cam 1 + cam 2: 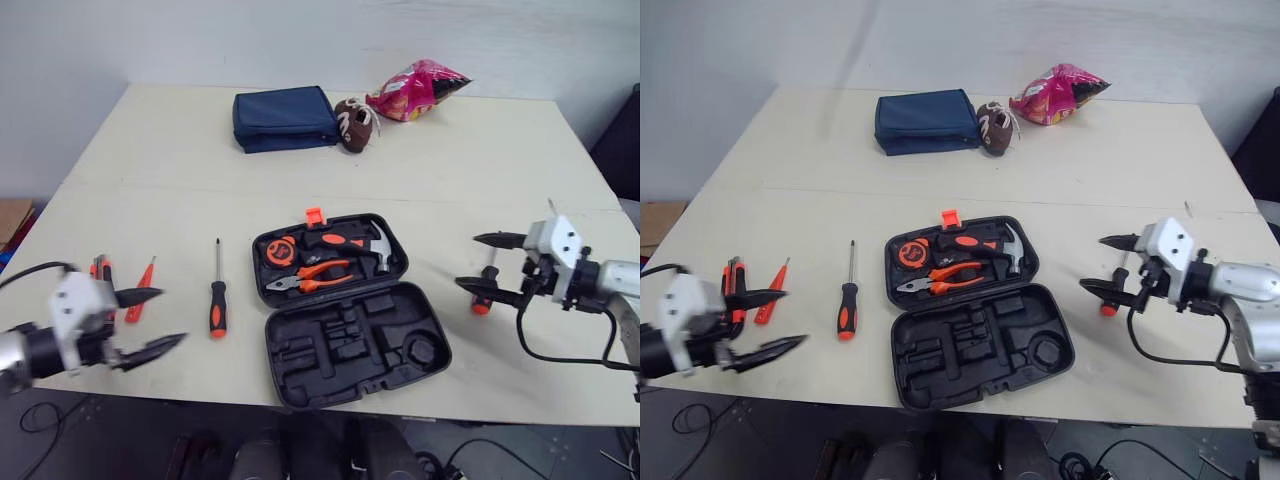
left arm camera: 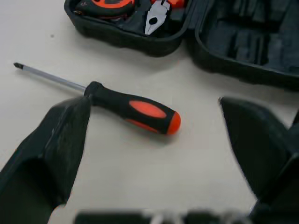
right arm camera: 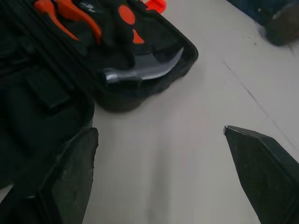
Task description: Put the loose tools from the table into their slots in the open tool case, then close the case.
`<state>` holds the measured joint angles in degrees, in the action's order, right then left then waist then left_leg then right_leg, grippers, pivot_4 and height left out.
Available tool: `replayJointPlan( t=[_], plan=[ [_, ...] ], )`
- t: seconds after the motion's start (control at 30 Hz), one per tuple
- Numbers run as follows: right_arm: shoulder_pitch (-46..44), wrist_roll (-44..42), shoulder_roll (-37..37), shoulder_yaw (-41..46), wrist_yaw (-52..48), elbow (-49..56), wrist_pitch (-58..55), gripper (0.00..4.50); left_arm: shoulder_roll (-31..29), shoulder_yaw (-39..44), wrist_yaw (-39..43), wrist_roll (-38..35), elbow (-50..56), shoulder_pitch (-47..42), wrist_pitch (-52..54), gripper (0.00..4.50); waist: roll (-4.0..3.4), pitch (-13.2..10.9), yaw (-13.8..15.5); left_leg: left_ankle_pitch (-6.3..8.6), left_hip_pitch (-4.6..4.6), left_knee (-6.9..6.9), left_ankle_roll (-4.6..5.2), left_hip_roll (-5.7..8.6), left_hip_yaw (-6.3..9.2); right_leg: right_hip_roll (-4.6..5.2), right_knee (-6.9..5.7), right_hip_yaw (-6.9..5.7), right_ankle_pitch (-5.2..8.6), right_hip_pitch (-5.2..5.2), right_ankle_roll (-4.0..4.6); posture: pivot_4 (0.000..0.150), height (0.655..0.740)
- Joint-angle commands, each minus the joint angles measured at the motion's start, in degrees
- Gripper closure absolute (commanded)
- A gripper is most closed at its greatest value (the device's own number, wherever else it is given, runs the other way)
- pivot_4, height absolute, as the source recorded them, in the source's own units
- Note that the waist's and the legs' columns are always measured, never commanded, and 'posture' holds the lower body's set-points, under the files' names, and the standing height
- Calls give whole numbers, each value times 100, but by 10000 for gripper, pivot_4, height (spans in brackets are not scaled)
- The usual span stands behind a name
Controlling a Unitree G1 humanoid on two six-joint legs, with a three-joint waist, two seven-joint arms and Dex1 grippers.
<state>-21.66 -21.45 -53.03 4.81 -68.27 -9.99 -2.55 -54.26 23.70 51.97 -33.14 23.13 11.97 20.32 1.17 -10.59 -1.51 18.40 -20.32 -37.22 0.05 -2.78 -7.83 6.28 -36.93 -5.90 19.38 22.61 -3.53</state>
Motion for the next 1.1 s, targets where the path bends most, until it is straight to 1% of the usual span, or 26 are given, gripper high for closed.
replayJointPlan(
  t=[0.03,0.1,0.13,0.17,0.23,0.3,0.4,0.43,0.5,0.57,0.7,0.93,1.0,1.1],
  plan=[
    [-276,202,135,-153,-226,-259,293,0,80,-422,-200,187,196,-436,106,433,0,0,-2,0,-3,-5,0,-1,0,-3,1,-2,0,0,0,1500,7400],
    [-484,433,238,-360,-319,-472,487,0,112,-885,-254,606,106,-696,-10,433,0,0,-5,-2,-5,-15,3,0,-2,-3,0,0,0,-1,0,1500,7400],
    [-586,545,286,-459,-354,-580,583,5091,144,-1100,-291,796,48,-823,-56,6145,0,0,-10,-3,-6,-19,5,0,-3,-3,0,0,0,-2,-1,1500,7400],
    [-668,638,320,-565,-402,-659,598,7957,173,-1313,-311,925,20,-916,-13,8831,0,0,-19,-2,-6,-25,7,2,-6,-3,-3,2,-1,-2,-2,1500,7400],
    [-809,873,382,-754,-429,-826,735,18044,228,-1682,-395,1256,3,-1009,13,17760,0,0,-31,-2,-5,-26,9,0,-10,-4,-5,5,-2,-1,-3,1500,7400],
    [-908,1059,416,-886,-462,-945,862,28531,279,-1857,-429,1390,40,-996,65,27822,0,0,-31,-3,-4,-24,8,-3,-11,-8,-5,7,-2,1,-3,1500,7400],
    [-1051,1204,557,-935,-320,-1095,983,43053,495,-1991,-651,1489,116,-960,240,41317,0,0,-12,-3,-9,-25,8,-4,-10,-8,-4,6,-2,7,-3,1500,7400],
    [-1108,1278,619,-957,-247,-1150,1031,45000,579,-2091,-723,1532,184,-922,341,44599,0,0,-13,-3,-10,-28,8,-4,-10,-8,-5,7,-2,6,-3,1500,7400],
    [-1177,1370,678,-1031,-314,-1203,1055,45000,674,-2311,-798,1684,237,-918,436,44599,0,0,-14,-2,-11,-37,9,-4,-10,-8,-9,8,-2,4,-4,1500,7400],
    [-1218,1401,746,-1066,-309,-1241,1047,45000,906,-2356,-1013,1679,208,-1066,654,44599,0,0,-10,-1,-12,-40,11,-5,-8,-7,-10,7,-2,4,-3,1500,7400],
    [-1246,1483,901,-1141,-265,-1267,1040,45000,1203,-2675,-1269,1924,94,-1416,929,44599,0,0,5,-1,-21,-52,11,-4,1,-6,-13,1,-2,4,-4,1500,7400],
    [-1172,1518,1029,-1115,-212,-1292,979,45000,1394,-2832,-1191,1929,-21,-1776,1112,44599,0,0,-10,0,-23,-59,13,-5,3,-6,-15,-1,-3,3,-5,1500,7400],
    [-1097,1476,1069,-1127,-272,-1270,958,45000,1480,-2919,-1193,1935,-132,-1980,1257,44599,0,0,-4,0,-23,-61,13,-4,2,-6,-17,-1,-3,3,-5,1500,7400],
    [-1000,1457,1087,-1156,-360,-1219,939,45000,1590,-3109,-1174,2089,-326,-2304,1196,44599,0,0,9,0,-23,-65,13,-4,6,-6,-17,-3,-3,-2,-6,1500,7400]
  ],
)
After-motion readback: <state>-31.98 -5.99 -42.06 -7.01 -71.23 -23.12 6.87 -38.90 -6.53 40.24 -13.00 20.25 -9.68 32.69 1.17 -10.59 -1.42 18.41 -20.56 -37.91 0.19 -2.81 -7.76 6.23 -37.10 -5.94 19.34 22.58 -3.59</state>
